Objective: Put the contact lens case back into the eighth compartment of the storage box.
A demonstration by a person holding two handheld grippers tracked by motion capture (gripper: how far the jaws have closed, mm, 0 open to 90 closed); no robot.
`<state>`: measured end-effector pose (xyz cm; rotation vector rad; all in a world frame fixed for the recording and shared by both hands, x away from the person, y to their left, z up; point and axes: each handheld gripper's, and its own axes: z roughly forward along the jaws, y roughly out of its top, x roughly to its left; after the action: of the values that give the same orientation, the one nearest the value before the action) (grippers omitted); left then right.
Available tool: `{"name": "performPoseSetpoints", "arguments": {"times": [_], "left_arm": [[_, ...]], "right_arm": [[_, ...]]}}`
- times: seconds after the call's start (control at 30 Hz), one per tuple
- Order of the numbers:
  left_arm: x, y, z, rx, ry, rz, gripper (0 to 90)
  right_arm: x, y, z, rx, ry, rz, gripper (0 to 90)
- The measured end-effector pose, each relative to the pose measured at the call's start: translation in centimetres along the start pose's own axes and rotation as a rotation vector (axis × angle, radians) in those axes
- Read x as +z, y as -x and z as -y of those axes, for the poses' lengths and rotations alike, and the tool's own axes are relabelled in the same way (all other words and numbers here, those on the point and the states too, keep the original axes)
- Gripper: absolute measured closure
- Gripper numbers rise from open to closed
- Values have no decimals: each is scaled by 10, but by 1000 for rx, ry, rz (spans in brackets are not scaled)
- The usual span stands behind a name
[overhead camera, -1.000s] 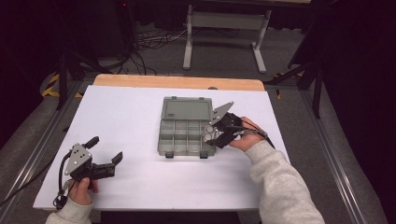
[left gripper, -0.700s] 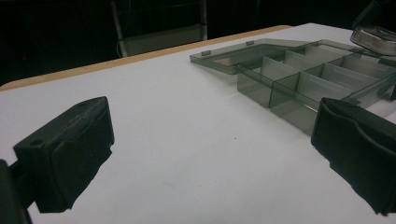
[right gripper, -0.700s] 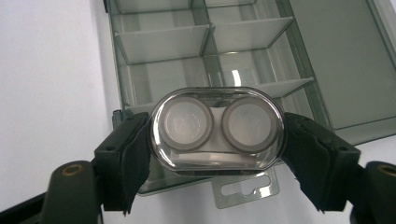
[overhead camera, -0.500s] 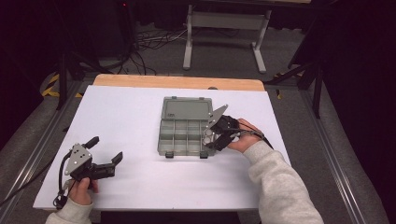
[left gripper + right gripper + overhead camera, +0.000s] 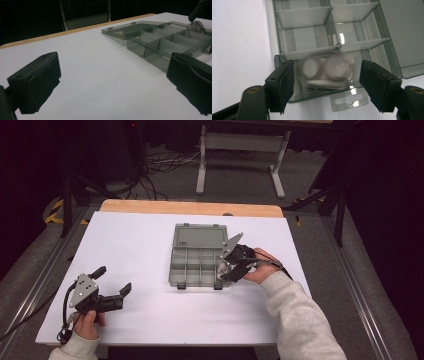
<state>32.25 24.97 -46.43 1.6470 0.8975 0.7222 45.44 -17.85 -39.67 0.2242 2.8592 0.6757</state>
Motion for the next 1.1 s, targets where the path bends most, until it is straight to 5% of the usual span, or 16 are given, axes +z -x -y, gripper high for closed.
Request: {"name": "performPoseSetpoints", "arguments": {"times": [0.33, 0.9, 1.1], "left_arm": [[0, 0, 0, -1, 1, 0, 2], [0, 0, 0, -2, 0, -3, 2], [0, 0, 0, -3, 0, -4, 2]], "right_arm": [[-1, 0, 0, 2, 6, 2, 291], [-17, -1, -3, 36, 91, 18, 239], [-27, -5, -5, 51, 142, 35, 130]]}}
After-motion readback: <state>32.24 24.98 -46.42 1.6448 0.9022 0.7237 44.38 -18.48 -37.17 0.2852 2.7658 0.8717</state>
